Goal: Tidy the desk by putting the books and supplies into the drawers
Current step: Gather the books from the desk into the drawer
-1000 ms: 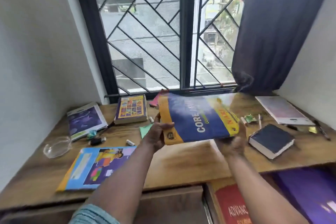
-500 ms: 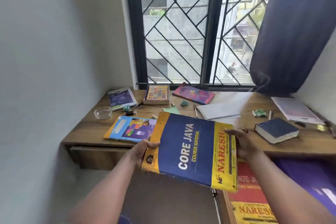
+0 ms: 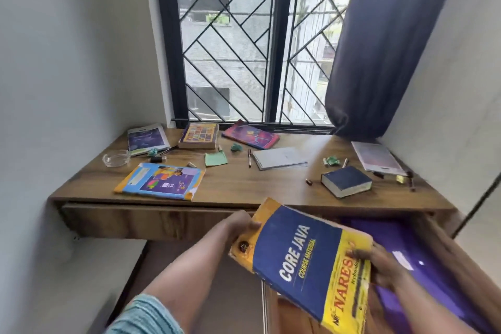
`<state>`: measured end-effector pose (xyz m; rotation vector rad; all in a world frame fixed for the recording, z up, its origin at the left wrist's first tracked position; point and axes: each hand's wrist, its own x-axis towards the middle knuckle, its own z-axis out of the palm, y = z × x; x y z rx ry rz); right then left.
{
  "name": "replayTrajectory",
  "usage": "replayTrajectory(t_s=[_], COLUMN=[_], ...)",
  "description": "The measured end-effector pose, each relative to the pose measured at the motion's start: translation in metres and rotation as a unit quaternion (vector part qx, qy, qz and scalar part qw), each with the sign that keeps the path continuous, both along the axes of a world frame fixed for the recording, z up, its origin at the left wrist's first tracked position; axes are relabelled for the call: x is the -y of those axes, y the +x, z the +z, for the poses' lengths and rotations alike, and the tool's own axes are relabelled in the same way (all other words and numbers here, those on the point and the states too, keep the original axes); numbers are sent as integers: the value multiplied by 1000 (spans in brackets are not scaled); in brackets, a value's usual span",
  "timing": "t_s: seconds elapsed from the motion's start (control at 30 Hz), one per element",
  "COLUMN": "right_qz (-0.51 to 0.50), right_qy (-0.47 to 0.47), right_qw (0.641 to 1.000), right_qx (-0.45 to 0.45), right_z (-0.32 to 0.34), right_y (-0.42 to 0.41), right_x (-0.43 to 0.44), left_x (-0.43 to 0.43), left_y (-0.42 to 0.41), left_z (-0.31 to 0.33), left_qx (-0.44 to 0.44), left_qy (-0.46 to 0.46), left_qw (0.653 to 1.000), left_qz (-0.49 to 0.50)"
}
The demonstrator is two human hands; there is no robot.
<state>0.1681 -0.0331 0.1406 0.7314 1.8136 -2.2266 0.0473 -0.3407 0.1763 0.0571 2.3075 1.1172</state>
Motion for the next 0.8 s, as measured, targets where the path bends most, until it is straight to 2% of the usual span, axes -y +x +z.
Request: replayTrajectory(t_s=[0.07, 0.23, 0.47, 0.53, 0.63, 0.7, 0.8], right_qz=[-25, -73, -208, -243, -268, -286, -298], right_qy=[-20, -49, -122, -166, -236, -296, -326], right_qw=[999, 993, 968, 955, 933, 910, 893], right_qx=[13, 79, 63, 42, 46, 48, 80], right_z=[-9, -57, -125, -148, -164, -174, -162], right_y=[22, 49, 13, 0, -17, -24, -28], right_x=[-25, -82, -86, -70, -32, -14, 0], left_x=[-37, -105, -146, -156, -163, -160, -153], left_y=[10, 24, 51, 70, 92, 97, 95], left_z=[-10, -49, -95, -110, -137, -147, -144], left_qx=[-39, -2, -41, -1, 52, 57, 36], left_qy=[-97, -134, -102, -83, -53, -92, -208], left_qw=[994, 991, 986, 983, 990, 988, 972], left_qz=[-22, 4, 127, 163, 124, 113, 105])
